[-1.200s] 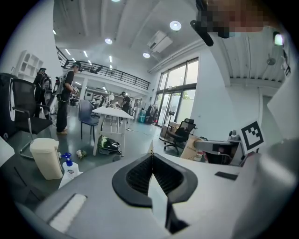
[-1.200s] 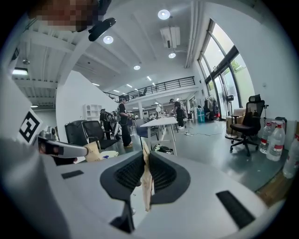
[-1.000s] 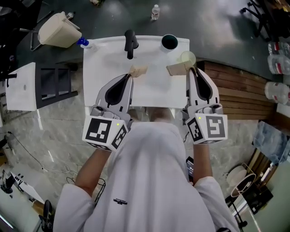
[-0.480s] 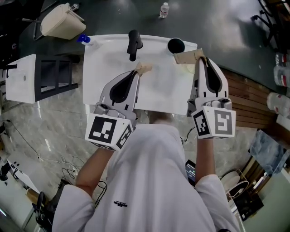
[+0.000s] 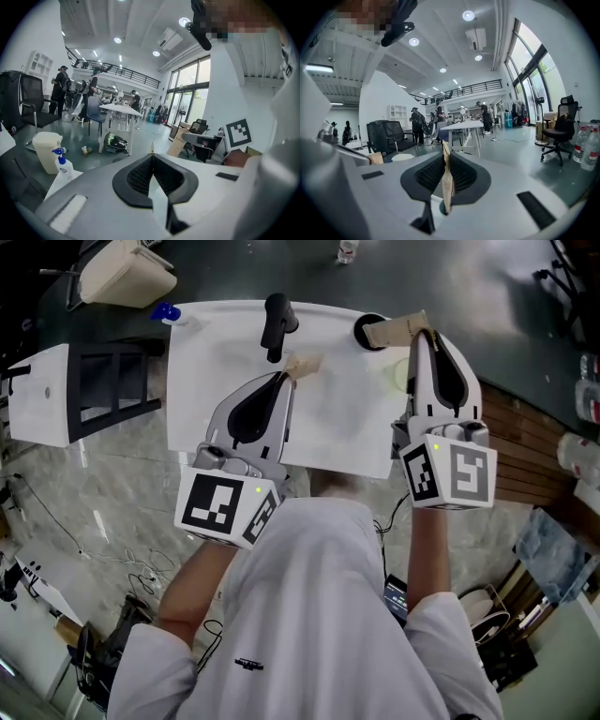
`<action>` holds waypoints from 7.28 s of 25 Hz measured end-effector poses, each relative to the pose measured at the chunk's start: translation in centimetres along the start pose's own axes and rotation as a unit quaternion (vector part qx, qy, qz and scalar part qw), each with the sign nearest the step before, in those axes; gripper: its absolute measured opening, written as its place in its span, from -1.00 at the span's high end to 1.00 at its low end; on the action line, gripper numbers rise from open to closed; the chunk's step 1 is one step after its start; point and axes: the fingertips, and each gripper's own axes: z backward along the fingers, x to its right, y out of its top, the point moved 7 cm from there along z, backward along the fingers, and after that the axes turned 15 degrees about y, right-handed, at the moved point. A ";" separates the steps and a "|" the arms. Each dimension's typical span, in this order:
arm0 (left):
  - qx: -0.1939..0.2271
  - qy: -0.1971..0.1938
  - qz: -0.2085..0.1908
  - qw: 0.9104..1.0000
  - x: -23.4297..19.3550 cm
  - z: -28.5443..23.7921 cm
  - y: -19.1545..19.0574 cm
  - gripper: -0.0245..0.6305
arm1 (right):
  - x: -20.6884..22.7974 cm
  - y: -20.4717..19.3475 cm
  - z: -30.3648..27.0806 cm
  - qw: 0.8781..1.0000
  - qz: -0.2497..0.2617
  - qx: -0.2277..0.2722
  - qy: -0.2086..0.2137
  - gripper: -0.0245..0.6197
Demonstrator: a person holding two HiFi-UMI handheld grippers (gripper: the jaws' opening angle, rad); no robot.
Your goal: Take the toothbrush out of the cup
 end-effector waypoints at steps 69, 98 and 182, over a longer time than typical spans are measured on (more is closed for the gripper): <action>-0.002 -0.103 -0.041 0.994 0.6 7.3 -0.9 0.91 | -6.9 0.5 10.6 0.997 -0.004 -0.031 -0.069 0.84; 0.021 -0.148 -0.070 0.986 3.7 7.8 1.3 0.91 | -9.1 -0.7 17.0 0.995 -0.013 -0.009 -0.096 0.86; -0.012 -0.166 -0.067 0.984 9.8 -1.4 -2.5 0.90 | -4.0 -5.4 16.4 0.990 -0.074 -0.019 -0.118 0.86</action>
